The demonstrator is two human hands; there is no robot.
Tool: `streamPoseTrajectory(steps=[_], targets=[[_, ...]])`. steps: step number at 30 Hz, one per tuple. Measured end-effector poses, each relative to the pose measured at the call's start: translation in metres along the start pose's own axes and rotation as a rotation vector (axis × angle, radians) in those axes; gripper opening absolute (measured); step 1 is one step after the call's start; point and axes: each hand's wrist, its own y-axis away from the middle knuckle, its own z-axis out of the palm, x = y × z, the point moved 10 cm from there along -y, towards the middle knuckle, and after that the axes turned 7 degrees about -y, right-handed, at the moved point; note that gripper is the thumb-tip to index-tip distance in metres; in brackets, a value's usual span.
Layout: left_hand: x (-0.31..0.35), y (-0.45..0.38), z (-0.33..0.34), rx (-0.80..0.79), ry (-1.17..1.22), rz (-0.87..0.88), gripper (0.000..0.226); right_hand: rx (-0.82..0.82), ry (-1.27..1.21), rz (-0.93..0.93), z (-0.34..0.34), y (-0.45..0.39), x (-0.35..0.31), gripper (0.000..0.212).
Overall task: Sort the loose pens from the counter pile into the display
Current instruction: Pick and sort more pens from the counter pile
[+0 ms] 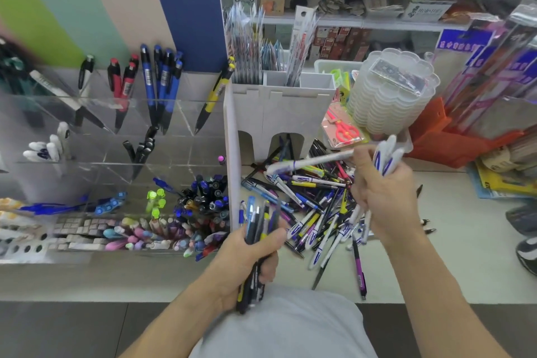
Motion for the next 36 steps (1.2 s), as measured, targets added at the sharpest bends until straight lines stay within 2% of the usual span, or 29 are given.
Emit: streamPoseTrajectory(steps=[1,2,5,8,10,11,13,15,18,20,24,26,29,30,36], targets=[[0.004,-0.003,-0.004,0.066,0.044,0.031,0.068,-0.004,0.030,0.040,0.001,0.013,0.009,0.024],[0.009,-0.005,-0.008,0.120,0.062,0.063,0.064,-0.013,0.064,0.080,0.003,0.028,0.018,0.027],[0.034,-0.010,-0.014,0.216,0.065,0.139,0.036,-0.030,0.137,0.126,0.003,0.062,0.037,0.023],[0.050,-0.016,-0.012,0.277,-0.013,0.161,0.026,-0.083,0.223,0.121,0.000,0.081,0.048,0.014],[0.051,-0.022,-0.008,0.311,-0.062,0.162,0.032,-0.139,0.295,0.135,0.003,0.089,0.054,0.010],[0.051,-0.025,-0.005,0.321,-0.096,0.150,0.033,-0.173,0.313,0.152,0.005,0.092,0.056,0.010],[0.050,-0.029,0.000,0.327,-0.202,0.134,0.018,-0.213,0.283,0.216,0.009,0.096,0.062,0.018],[0.051,-0.030,0.005,0.281,-0.342,0.122,0.015,-0.117,0.121,0.328,0.003,0.094,0.069,0.029],[0.044,-0.026,0.026,0.069,-0.498,0.103,0.018,0.045,-0.161,0.378,0.000,0.087,0.071,0.037],[0.034,-0.021,0.037,-0.052,-0.499,0.070,0.017,0.024,-0.282,0.397,0.011,0.082,0.072,0.042],[0.028,-0.013,0.030,-0.048,-0.573,0.024,0.021,-0.016,-0.303,0.495,0.029,0.087,0.081,0.043],[0.029,-0.008,0.023,-0.032,-0.585,0.022,0.021,-0.081,-0.245,0.488,0.040,0.091,0.079,0.046],[0.032,0.001,0.013,0.000,-0.608,0.032,0.024,-0.218,0.043,0.401,0.049,0.096,0.070,0.039],[0.033,0.003,0.010,0.005,-0.610,0.036,0.025,-0.273,0.132,0.379,0.051,0.097,0.068,0.044],[0.039,0.021,-0.002,-0.034,-0.606,0.024,0.025,-0.608,0.506,0.200,0.085,0.091,0.043,0.042]])
